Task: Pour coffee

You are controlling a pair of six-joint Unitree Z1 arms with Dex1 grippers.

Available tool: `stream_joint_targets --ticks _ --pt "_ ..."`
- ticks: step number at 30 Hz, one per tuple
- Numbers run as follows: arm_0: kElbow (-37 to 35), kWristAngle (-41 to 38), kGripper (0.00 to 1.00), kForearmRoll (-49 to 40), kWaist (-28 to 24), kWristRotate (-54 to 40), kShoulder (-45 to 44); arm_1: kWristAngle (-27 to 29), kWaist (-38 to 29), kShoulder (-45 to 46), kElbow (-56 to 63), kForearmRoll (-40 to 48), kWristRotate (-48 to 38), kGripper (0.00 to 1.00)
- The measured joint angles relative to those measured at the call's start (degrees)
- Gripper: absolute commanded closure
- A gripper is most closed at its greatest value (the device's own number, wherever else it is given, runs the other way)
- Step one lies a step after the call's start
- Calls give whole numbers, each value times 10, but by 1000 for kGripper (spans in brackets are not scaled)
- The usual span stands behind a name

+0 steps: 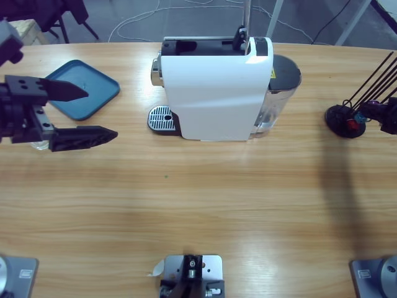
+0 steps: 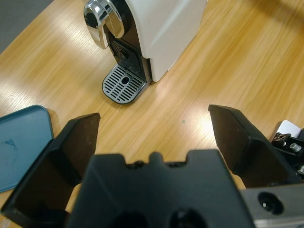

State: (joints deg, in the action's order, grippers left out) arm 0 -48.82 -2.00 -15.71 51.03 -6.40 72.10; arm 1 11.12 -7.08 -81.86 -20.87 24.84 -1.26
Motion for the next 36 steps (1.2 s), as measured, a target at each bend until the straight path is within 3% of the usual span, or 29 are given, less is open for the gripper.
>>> stream_joint_targets --ticks 4,6,24,36 --pt "0 0 0 0 0 0 0 0 6 -4 0 0 0 837" --pt "0 0 0 0 0 0 0 0 11 -5 0 0 0 1000" --pt "1 0 0 0 0 2 0 0 13 0 2 12 6 1000" --pt "1 0 0 3 -1 3 0 1 13 95 -43 -90 6 1000"
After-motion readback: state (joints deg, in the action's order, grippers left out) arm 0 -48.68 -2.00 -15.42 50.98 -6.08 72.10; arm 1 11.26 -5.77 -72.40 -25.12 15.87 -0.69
